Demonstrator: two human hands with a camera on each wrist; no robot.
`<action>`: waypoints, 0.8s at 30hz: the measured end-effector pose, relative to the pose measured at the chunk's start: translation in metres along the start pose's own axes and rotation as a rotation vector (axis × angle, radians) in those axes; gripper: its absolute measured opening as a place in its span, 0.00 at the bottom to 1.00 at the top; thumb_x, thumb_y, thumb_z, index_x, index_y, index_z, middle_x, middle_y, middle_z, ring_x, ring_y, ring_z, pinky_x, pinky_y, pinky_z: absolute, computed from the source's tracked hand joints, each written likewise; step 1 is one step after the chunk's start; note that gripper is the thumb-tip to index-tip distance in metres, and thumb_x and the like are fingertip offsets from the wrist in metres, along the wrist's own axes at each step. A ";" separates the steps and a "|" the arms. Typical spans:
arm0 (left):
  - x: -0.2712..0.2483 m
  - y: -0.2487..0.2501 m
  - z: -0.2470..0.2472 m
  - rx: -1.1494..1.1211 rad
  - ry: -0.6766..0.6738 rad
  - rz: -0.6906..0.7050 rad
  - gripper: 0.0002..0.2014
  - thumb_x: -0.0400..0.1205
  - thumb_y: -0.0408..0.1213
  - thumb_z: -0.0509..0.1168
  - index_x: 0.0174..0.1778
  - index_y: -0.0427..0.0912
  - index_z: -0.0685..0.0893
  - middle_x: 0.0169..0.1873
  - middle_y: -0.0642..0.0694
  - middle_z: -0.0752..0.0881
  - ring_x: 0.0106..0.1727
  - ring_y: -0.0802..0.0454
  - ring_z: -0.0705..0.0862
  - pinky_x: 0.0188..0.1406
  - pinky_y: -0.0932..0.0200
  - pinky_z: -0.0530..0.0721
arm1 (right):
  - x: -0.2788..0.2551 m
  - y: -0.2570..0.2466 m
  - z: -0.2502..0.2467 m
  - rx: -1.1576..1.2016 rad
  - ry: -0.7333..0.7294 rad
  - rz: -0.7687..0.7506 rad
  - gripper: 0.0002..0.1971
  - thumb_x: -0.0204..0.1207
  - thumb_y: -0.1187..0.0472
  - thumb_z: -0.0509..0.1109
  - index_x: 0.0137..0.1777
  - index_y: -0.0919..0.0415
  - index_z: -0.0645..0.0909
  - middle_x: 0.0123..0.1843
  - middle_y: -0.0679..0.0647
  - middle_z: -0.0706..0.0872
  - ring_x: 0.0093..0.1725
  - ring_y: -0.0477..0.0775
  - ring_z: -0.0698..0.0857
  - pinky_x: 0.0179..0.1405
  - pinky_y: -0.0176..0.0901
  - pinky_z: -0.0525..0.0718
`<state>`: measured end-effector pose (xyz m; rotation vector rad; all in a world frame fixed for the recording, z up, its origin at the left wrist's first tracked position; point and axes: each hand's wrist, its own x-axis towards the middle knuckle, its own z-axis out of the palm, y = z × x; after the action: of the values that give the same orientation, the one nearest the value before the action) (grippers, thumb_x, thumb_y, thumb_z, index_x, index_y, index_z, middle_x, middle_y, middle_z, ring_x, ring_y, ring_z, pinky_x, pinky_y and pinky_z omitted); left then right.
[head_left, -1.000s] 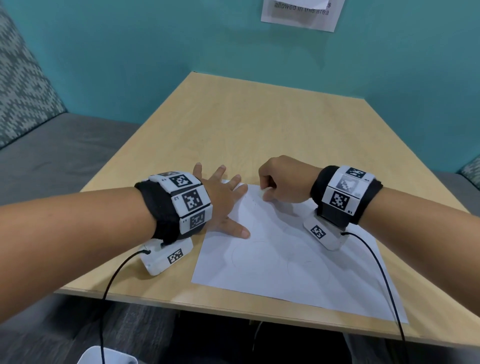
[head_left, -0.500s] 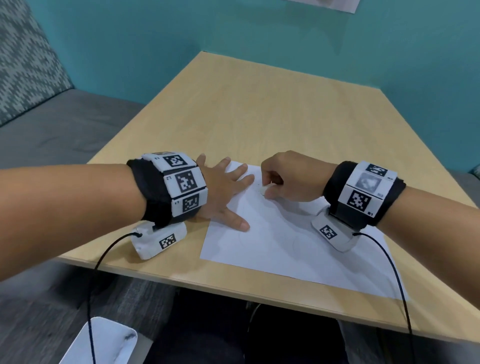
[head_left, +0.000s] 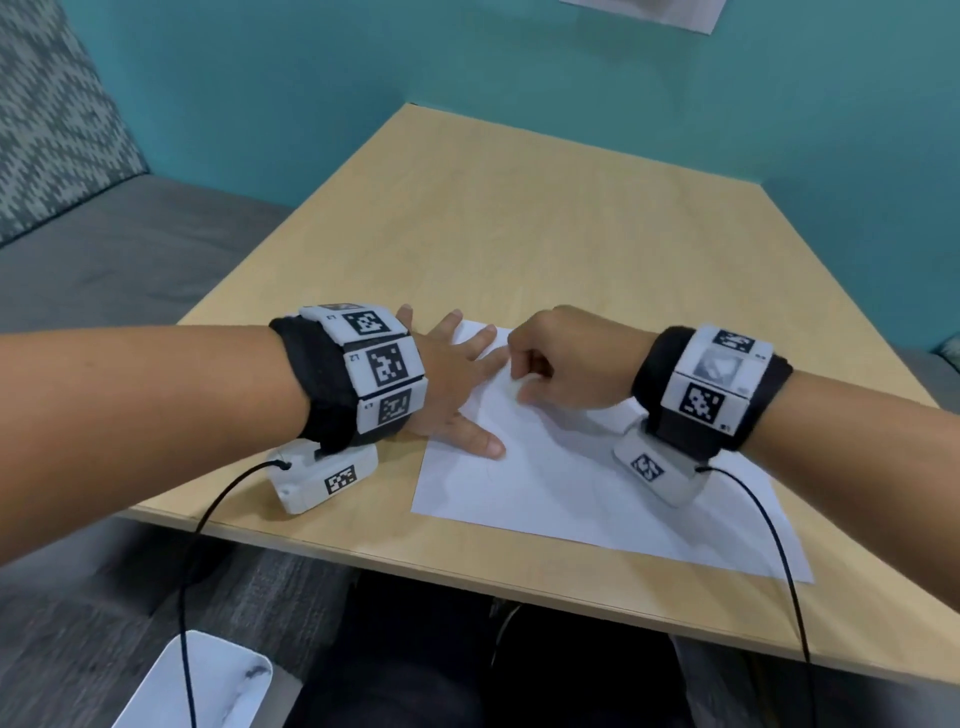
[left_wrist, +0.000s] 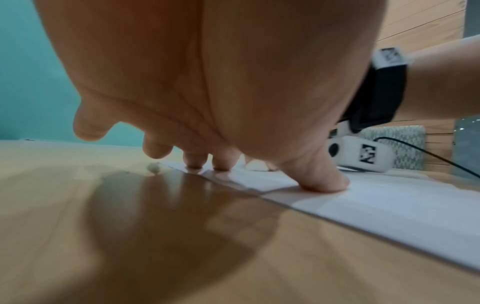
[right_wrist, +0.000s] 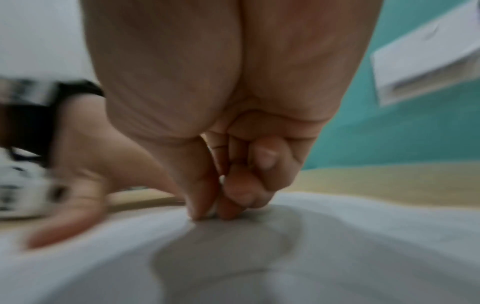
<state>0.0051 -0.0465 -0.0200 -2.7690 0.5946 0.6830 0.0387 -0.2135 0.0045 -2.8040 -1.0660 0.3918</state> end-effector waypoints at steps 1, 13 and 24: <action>0.000 0.000 0.000 0.002 0.005 -0.005 0.54 0.73 0.80 0.50 0.87 0.55 0.32 0.87 0.52 0.33 0.87 0.38 0.34 0.77 0.19 0.44 | 0.002 0.002 -0.002 0.002 0.017 0.027 0.04 0.70 0.60 0.74 0.43 0.59 0.83 0.31 0.43 0.79 0.31 0.43 0.77 0.37 0.41 0.74; -0.003 0.000 -0.004 0.020 -0.056 -0.006 0.48 0.75 0.79 0.49 0.88 0.57 0.48 0.86 0.53 0.30 0.86 0.38 0.31 0.77 0.19 0.44 | -0.005 -0.021 0.006 0.022 -0.047 -0.084 0.03 0.71 0.63 0.71 0.42 0.62 0.82 0.30 0.47 0.78 0.29 0.47 0.75 0.30 0.38 0.73; 0.001 0.000 -0.003 -0.002 -0.047 -0.008 0.50 0.74 0.79 0.50 0.88 0.59 0.45 0.86 0.53 0.30 0.86 0.38 0.31 0.77 0.18 0.44 | -0.007 -0.019 0.007 -0.023 -0.079 -0.071 0.06 0.71 0.62 0.72 0.45 0.63 0.83 0.34 0.52 0.84 0.34 0.53 0.79 0.38 0.45 0.79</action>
<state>0.0075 -0.0479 -0.0178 -2.7477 0.5728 0.7447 0.0199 -0.2035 0.0028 -2.7821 -1.1894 0.4902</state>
